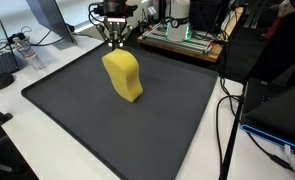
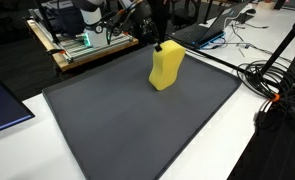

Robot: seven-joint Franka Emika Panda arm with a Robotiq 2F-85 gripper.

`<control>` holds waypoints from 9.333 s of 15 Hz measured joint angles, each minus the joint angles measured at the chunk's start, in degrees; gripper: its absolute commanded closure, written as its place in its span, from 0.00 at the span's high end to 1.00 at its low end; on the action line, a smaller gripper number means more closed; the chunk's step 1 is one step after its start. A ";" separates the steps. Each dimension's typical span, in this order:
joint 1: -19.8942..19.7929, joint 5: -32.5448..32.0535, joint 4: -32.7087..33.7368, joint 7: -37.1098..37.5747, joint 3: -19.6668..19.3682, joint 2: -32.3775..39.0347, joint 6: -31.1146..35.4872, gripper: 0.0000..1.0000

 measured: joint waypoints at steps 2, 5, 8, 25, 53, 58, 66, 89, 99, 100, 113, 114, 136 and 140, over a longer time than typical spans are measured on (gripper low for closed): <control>0.00 0.00 -0.02 -0.54 0.12 0.07 0.02 0.06; 0.00 0.00 -0.04 -0.97 0.17 0.24 0.03 0.06; 0.00 0.00 -0.04 -1.05 0.17 0.24 0.10 0.06; 0.16 -0.42 -0.12 -0.35 -0.30 0.24 -0.42 0.05; 3.51 -6.03 -0.42 3.92 -3.78 -0.38 -1.24 1.00; 5.36 -8.86 -1.49 5.89 -4.71 -2.48 -1.24 1.00; 11.52 -20.31 -2.03 23.51 -10.27 -5.53 -1.06 1.00; 48.43 -7.65 15.71 72.07 -59.96 6.79 28.06 1.00; 35.94 -5.50 4.20 71.87 -47.71 11.12 27.55 1.00; 33.25 -5.49 4.23 71.87 -44.51 9.99 27.56 1.00; 3.49 6.13 4.37 71.86 -18.48 1.09 27.49 1.00; 0.84 6.70 4.39 71.86 -16.80 1.71 27.49 1.00; -43.02 5.07 14.19 71.75 24.84 22.19 27.56 1.00; -41.41 0.16 13.37 71.73 24.80 15.07 27.40 1.00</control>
